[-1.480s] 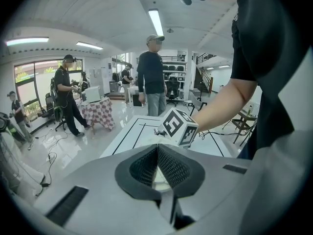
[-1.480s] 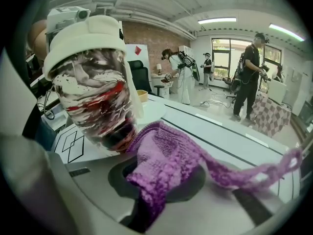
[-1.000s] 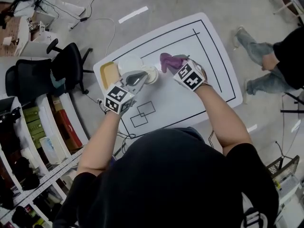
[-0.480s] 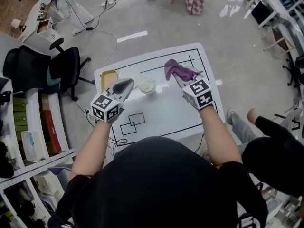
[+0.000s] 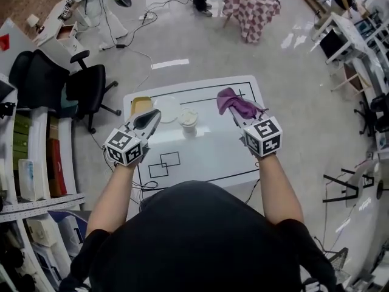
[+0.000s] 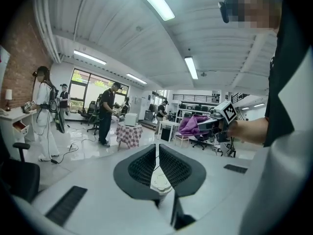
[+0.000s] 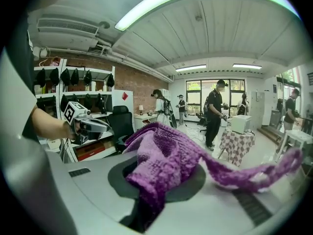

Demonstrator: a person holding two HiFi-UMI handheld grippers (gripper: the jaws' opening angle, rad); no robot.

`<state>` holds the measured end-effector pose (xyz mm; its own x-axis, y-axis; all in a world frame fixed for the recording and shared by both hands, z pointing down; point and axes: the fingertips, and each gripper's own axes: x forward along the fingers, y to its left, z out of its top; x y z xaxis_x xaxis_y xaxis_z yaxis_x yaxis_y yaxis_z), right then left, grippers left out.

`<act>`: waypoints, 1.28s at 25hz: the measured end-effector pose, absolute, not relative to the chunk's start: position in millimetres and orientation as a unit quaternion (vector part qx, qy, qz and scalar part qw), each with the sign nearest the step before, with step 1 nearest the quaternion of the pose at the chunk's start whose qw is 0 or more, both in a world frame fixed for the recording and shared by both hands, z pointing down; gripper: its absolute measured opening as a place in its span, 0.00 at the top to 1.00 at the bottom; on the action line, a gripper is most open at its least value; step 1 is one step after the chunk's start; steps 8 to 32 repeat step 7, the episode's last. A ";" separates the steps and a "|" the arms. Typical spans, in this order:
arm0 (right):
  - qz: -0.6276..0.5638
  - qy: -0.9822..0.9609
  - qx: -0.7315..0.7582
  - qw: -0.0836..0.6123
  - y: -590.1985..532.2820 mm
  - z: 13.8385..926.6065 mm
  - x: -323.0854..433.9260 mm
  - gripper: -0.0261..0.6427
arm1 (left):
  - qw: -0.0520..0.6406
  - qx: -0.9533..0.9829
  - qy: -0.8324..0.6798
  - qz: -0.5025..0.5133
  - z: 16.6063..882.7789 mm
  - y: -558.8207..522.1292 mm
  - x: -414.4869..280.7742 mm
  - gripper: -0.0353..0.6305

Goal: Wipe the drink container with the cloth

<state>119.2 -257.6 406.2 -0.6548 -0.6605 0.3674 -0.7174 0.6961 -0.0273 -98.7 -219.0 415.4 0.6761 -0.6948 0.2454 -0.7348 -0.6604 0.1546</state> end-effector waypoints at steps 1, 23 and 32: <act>0.083 -0.905 0.382 0.168 -253.9 406.1 121.7 0.85 | 0.123 0.906 -0.398 0.078 414.5 -215.0 -101.7 0.91; 0.092 -0.901 0.390 0.168 -228.8 409.6 128.7 0.85 | 0.136 0.898 -0.413 0.067 414.5 -189.6 -121.3 0.91; 0.092 -0.901 0.390 0.168 -228.8 409.6 128.7 0.85 | 0.136 0.898 -0.413 0.067 414.5 -189.6 -121.3 0.91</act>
